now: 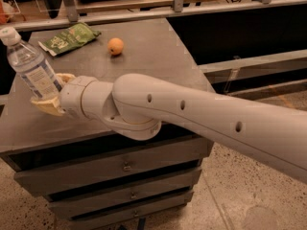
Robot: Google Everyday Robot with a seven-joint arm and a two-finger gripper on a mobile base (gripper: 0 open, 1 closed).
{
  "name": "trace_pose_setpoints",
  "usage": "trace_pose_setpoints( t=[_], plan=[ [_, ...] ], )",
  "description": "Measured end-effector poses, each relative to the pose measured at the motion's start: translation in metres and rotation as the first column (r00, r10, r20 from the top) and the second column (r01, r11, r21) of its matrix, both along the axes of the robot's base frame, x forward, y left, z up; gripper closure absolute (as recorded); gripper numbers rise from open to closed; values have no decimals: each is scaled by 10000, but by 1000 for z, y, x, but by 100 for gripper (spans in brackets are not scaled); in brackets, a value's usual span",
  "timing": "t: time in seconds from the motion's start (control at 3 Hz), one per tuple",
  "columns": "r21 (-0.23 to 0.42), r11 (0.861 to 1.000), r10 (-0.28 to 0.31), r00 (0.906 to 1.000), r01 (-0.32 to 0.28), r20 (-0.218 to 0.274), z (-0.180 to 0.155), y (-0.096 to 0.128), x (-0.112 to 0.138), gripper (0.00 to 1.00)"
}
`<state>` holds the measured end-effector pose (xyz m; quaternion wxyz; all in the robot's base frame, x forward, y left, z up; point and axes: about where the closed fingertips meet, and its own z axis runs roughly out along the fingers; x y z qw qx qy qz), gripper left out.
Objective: Move blue plastic bottle near orange
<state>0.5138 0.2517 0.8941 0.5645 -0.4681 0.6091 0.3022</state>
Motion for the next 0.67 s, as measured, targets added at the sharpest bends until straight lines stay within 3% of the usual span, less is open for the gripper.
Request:
trace_pose_setpoints(
  t=[0.33, 0.67],
  plan=[
    [-274, 9943, -1034, 9946, 1032, -78, 7, -31, -22, 100],
    [-525, 9801, -1929, 9809, 1913, -263, 9, -56, -47, 100]
  ],
)
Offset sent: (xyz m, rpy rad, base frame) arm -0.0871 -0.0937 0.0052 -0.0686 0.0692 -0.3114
